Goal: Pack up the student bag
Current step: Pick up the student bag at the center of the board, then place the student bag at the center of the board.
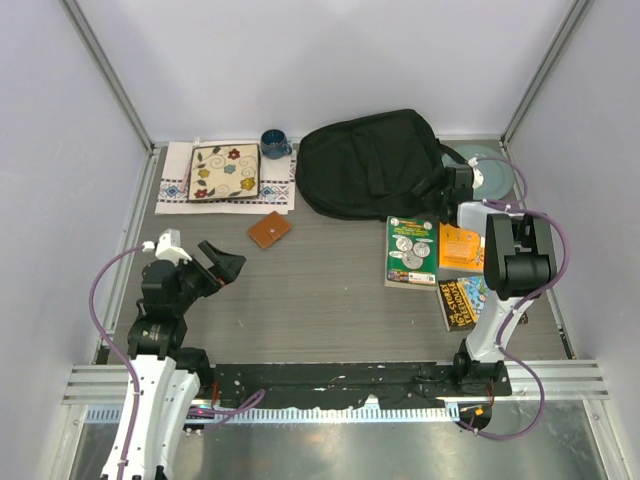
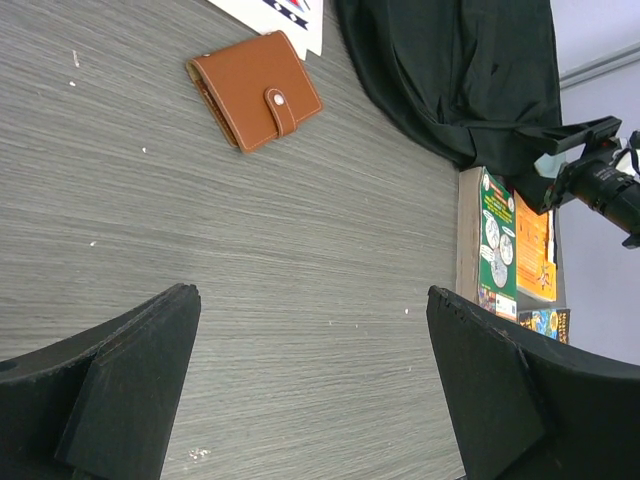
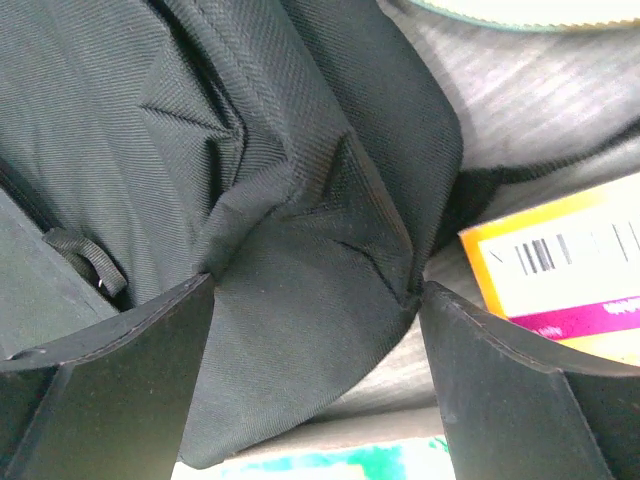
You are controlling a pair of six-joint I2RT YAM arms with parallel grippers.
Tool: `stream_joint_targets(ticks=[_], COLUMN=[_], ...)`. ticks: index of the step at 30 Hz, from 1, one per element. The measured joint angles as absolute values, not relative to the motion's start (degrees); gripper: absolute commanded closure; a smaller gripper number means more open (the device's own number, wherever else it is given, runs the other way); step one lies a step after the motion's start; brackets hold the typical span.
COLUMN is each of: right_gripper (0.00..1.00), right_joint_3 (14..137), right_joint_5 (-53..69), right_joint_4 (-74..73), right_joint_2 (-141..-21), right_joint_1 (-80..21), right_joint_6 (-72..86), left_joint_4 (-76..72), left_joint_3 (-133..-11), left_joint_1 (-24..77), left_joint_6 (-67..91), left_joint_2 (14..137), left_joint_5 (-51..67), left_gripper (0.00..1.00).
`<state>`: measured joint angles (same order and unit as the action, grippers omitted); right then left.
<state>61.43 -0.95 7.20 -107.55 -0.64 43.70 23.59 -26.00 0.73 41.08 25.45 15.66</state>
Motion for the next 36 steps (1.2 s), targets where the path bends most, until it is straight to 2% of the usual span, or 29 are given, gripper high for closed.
stream_joint_targets(ticks=[3,4,6,7,9,10,11,17,28,36], right_gripper=[0.16,0.28,0.44,0.66,0.78,0.98,1.0,1.0,1.0,1.0], right_joint_3=[64.07,64.93,65.28,65.25,65.19,65.04,65.01,64.55,63.46,45.34], right_joint_5=[-0.71,-0.27,0.14,0.34,0.3,0.6,0.71,1.21,5.26,15.86], right_joint_4=[7.03,7.2,7.92,7.9,7.88,7.97,8.01,8.12,6.66,7.18], right_joint_2=[-109.65,-110.56,-111.31,-111.31,-111.31,-111.28,-111.28,-108.9,-84.38,-61.98], right_joint_1=[-1.17,-1.26,-1.41,-1.45,-1.45,-1.39,-1.41,-1.54,-1.93,-1.5], right_joint_6=[43.7,43.72,43.77,43.83,43.81,44.16,44.36,44.91,43.83,44.82], left_joint_4=[23.03,22.87,22.76,22.72,22.72,22.68,22.59,22.39,22.39,22.46], left_joint_3=[-26.0,-26.0,-26.0,-26.0,-26.0,-26.0,-26.0,-26.0,-25.98,-25.96], left_joint_1=[0.73,0.73,0.73,0.73,0.73,0.73,0.73,0.73,0.73,0.73], left_joint_6=[41.08,41.08,41.08,41.08,41.08,41.08,41.06,41.01,40.32,40.25], left_joint_2=[25.52,25.54,25.58,25.63,25.67,25.74,25.82,27.27,25.1,23.92], left_joint_5=[15.84,15.92,16.1,16.14,16.25,16.29,16.34,16.53,14.92,16.23], left_gripper=[0.01,0.0,0.0,0.0,0.0,0.0,0.01,0.0,0.0,0.01])
